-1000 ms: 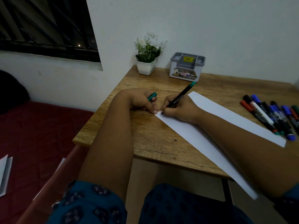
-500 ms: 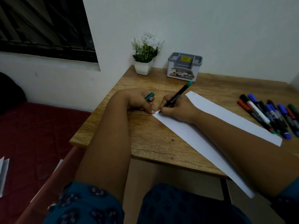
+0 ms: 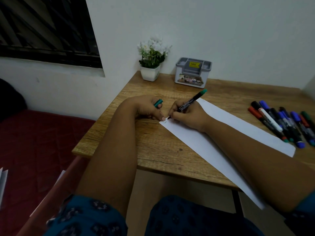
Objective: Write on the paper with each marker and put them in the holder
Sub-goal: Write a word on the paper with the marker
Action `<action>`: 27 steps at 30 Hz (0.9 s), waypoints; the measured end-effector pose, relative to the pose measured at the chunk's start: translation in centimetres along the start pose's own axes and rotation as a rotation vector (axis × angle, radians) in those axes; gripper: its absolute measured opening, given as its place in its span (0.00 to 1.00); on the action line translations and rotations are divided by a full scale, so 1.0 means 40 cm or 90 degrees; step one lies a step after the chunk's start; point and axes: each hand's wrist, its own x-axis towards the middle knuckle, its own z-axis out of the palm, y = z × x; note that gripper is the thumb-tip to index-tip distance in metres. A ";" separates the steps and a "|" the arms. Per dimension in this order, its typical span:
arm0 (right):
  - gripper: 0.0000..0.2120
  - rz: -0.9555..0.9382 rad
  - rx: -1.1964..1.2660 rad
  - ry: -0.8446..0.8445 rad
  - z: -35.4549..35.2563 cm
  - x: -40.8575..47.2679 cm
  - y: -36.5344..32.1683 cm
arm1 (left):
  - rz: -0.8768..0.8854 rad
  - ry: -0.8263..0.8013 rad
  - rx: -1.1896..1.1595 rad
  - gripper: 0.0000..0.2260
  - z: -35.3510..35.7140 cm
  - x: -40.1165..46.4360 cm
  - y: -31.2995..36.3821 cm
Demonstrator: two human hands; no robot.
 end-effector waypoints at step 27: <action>0.01 -0.011 -0.053 0.006 0.002 0.005 0.003 | -0.011 0.013 -0.006 0.20 0.002 -0.009 0.006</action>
